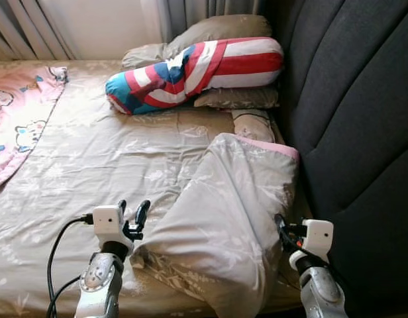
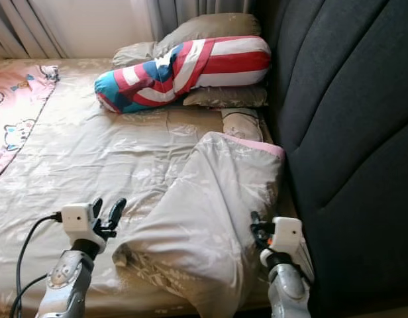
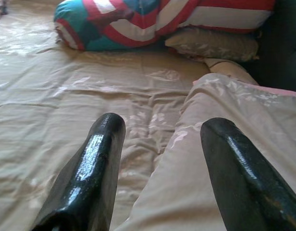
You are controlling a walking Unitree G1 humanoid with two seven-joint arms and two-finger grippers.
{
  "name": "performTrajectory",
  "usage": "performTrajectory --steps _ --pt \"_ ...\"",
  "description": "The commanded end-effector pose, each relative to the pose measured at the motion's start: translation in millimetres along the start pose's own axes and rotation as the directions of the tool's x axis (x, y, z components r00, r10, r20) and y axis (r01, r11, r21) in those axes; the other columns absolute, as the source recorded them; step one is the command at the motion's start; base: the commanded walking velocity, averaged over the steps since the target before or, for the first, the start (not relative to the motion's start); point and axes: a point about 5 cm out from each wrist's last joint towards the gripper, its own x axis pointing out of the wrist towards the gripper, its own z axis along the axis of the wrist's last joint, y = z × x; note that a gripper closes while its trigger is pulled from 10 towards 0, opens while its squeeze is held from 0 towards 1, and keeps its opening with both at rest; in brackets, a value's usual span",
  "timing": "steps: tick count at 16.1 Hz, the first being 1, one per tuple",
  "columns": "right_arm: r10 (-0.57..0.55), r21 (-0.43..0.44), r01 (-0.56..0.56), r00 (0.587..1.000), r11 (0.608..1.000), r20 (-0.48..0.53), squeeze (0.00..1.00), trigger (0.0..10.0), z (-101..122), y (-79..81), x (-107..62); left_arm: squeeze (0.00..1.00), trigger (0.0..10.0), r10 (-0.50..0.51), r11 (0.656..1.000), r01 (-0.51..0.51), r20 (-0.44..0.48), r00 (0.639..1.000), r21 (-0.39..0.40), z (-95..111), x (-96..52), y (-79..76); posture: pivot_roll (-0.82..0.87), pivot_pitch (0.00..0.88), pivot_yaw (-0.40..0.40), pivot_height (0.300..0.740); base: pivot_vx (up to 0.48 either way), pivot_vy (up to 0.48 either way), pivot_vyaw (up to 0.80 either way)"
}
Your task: Clean up the room
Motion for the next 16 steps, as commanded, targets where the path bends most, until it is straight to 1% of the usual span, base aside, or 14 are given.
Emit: performTrajectory --steps 1,2,5,6,11,12,13,14,16 --pt "-0.011 0.002 0.011 1.0 1.0 -0.019 0.0 10.0 -2.4 -0.6 -2.0 0.0 10.0 0.011 1.0 -0.011 -0.015 1.0 -0.003 -1.1 -3.8 5.5 -0.06 0.128 -0.008 0.74 0.0 0.0 0.0" --pt "-0.013 0.005 0.013 1.0 1.0 -0.025 0.0 10.0 -3.4 -0.5 -2.4 0.0 10.0 0.01 1.0 -0.01 -0.014 1.0 -0.002 -0.5 -3.7 5.7 -0.06 0.129 -0.006 0.735 0.0 0.0 0.0" --pt "-0.013 0.004 0.013 1.0 1.0 -0.029 0.0 10.0 -6.2 1.0 -4.4 0.0 10.0 0.004 1.0 -0.004 -0.016 1.0 0.001 0.1 -4.4 5.4 -0.06 0.132 -0.002 0.695 0.0 0.0 0.0" --pt "-0.017 0.02 0.017 1.0 1.0 -0.002 0.0 10.0 -5.0 1.5 -6.3 0.0 10.0 0.003 1.0 -0.003 -0.017 1.0 0.001 0.0 -5.5 5.3 -0.06 0.135 -0.001 0.695 0.0 0.0 0.0" --pt "-0.008 0.003 0.008 0.998 1.0 -0.056 0.0 10.0 -10.7 4.6 -5.6 0.0 10.0 0.005 1.0 -0.005 -0.026 1.0 0.007 -1.1 -8.0 7.3 -0.05 0.138 0.0 0.695 0.0 0.0 0.0" --pt "0.004 0.003 -0.004 0.998 1.0 -0.065 0.0 10.0 -11.3 6.8 -4.7 0.0 10.0 0.005 1.0 -0.005 -0.027 1.0 0.007 -0.9 -7.9 7.6 -0.05 0.139 0.0 0.69 0.0 0.0 0.0" --pt "0.013 0.002 -0.013 0.999 1.0 -0.042 0.0 10.0 -9.4 8.1 -5.1 0.0 10.0 0.005 1.0 -0.005 -0.027 1.0 0.007 -0.9 -7.7 7.5 -0.05 0.137 -0.002 0.675 0.0 0.0 0.0" --pt "0.011 0.005 -0.011 1.0 1.0 -0.025 0.0 10.0 -7.9 8.1 -5.7 0.0 10.0 0.005 1.0 -0.005 -0.028 1.0 0.006 -0.7 -7.4 7.4 -0.05 0.136 -0.002 0.67 0.0 0.0 0.0" --pt "0.01 0.001 -0.01 0.999 1.0 -0.04 0.0 10.0 -9.2 7.7 -5.2 0.0 10.0 0.006 1.0 -0.005 -0.029 1.0 0.007 -0.1 -6.9 7.9 -0.05 0.135 -0.002 0.67 0.0 0.0 0.0"
